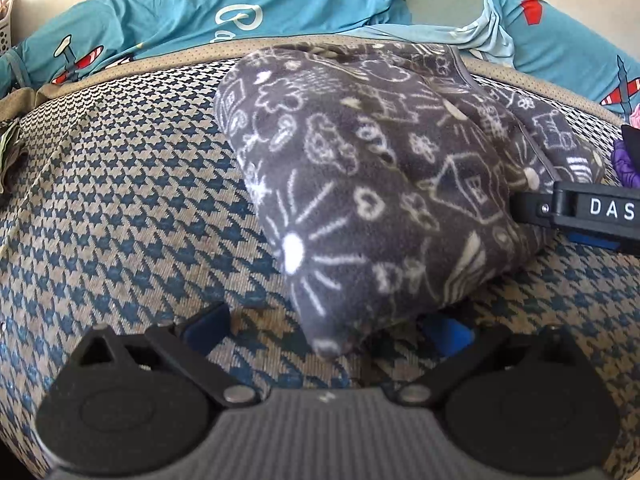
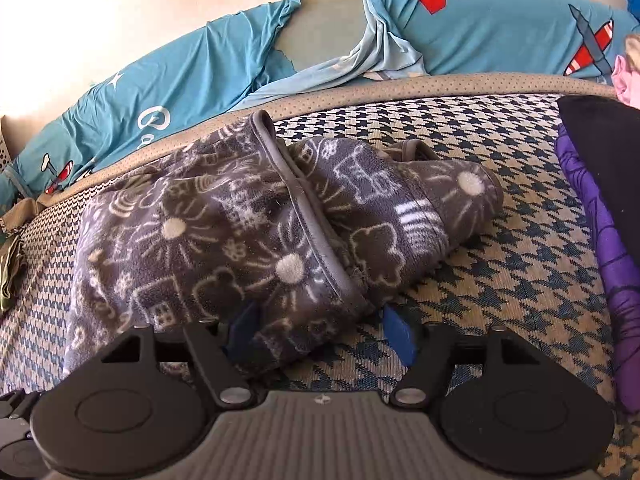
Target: Fold clothes
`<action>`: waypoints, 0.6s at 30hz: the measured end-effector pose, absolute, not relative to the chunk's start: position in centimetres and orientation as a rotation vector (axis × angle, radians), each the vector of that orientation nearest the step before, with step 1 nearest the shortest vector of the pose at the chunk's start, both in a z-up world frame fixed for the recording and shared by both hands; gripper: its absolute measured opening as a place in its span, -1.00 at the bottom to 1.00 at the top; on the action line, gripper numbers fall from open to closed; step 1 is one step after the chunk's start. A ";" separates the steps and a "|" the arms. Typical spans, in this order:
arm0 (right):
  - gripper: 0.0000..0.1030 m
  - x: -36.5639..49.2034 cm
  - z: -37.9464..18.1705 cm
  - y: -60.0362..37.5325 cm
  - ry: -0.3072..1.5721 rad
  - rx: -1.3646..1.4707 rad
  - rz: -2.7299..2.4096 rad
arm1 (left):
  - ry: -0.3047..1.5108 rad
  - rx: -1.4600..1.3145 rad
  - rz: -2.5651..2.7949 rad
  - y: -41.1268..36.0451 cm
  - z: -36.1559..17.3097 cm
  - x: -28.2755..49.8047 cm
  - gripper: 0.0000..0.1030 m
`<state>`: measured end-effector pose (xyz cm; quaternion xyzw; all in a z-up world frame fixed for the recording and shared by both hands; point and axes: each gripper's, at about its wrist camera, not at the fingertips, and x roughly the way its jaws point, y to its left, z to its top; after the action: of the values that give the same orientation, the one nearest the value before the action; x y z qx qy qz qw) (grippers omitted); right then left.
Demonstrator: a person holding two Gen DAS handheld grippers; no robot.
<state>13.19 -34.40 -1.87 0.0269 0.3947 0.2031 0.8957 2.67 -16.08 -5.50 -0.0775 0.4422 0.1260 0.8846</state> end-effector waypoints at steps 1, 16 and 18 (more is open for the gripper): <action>0.36 13.1 -1.9 -34.4 0.813 0.047 0.419 | 0.923 -0.160 0.261 -16.1 -5.5 2.7 1.00; 0.51 12.7 -1.2 -36.4 0.832 0.137 0.414 | 0.922 -0.142 0.187 -15.6 -5.2 1.4 1.00; 0.52 12.5 -1.1 -36.7 0.838 0.139 0.415 | 0.922 -0.135 0.178 -15.6 -5.2 1.3 1.00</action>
<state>12.48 -36.71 -1.10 0.0669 0.4034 0.2000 0.8904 1.27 -15.56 -5.22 -0.0648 0.4441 0.0858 0.8895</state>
